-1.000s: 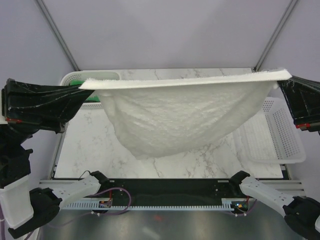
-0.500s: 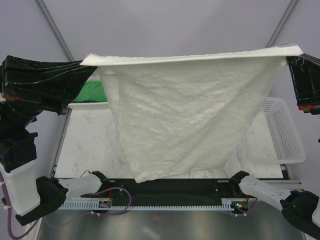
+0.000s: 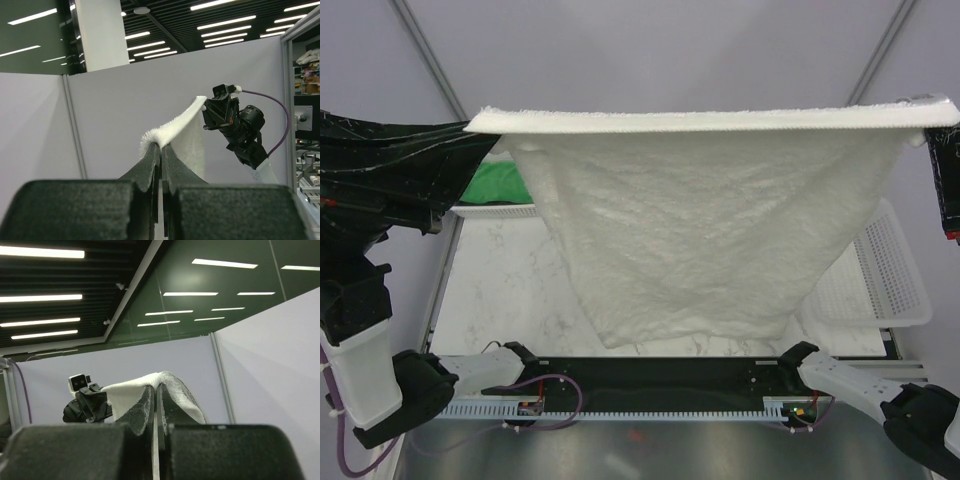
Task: Fold and stack the towels
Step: Flatten out the crumpled towel
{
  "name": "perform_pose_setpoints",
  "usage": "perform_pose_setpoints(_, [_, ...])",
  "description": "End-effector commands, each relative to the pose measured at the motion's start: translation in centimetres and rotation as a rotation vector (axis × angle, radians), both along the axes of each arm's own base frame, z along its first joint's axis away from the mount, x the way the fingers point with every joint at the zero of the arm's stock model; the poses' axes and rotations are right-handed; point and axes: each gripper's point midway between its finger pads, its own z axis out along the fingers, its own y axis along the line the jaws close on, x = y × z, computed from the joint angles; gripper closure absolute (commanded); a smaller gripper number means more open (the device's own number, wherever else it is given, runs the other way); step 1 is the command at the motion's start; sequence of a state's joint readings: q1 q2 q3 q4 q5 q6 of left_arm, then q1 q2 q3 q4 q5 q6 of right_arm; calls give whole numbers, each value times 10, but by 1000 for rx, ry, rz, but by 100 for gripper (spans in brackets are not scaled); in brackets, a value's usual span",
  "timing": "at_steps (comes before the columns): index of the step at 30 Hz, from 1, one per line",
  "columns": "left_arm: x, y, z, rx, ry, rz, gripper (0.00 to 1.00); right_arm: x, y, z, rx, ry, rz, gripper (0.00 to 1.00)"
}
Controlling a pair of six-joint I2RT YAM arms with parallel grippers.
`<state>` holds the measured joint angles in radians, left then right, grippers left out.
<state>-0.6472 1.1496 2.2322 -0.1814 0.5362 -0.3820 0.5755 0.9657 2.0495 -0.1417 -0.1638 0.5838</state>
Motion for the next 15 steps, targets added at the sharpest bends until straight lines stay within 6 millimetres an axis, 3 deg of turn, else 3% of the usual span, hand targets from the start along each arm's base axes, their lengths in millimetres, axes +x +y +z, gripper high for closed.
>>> perform_pose_setpoints(1, [-46,38,26,-132,-85,-22,98,-49,-43,25,172,-108,0,100])
perform_pose_setpoints(4, [-35,32,18,-117,-54,-11,98,-47,-43,20,168,-98,-17,100])
perform_pose_setpoints(8, [-16,29,14,-103,-63,82,98,-20,-33,18,142,-63,-64,100])
perform_pose_setpoints(11, [19,26,13,-81,-53,231,98,9,-25,20,112,-41,-146,100])
perform_pose_setpoints(14, [69,23,7,-47,-25,430,98,51,-12,15,65,-4,-241,100])
perform_pose_setpoints(15, [85,21,4,-37,-11,481,98,75,-4,10,48,31,-274,100])
